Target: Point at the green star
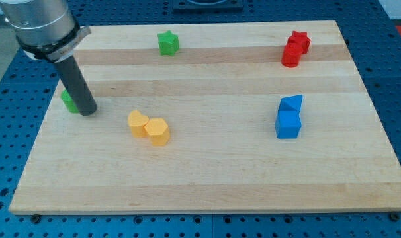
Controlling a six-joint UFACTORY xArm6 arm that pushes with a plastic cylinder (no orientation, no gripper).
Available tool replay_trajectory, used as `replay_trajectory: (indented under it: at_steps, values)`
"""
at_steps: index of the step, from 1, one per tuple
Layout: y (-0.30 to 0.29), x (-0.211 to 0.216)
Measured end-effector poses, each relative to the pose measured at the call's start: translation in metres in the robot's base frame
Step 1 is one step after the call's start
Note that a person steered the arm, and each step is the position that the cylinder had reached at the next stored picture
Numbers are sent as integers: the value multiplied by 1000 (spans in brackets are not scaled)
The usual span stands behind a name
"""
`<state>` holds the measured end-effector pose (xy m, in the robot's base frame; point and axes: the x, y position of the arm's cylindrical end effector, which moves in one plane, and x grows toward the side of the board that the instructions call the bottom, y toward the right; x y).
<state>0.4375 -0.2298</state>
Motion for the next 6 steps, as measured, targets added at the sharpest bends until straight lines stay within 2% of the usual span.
replay_trajectory:
  at_steps: [1, 2, 3, 5, 6]
  values:
    - [0, 0]
    - [30, 0]
    - [99, -11]
    - [224, -94]
    - [257, -155]
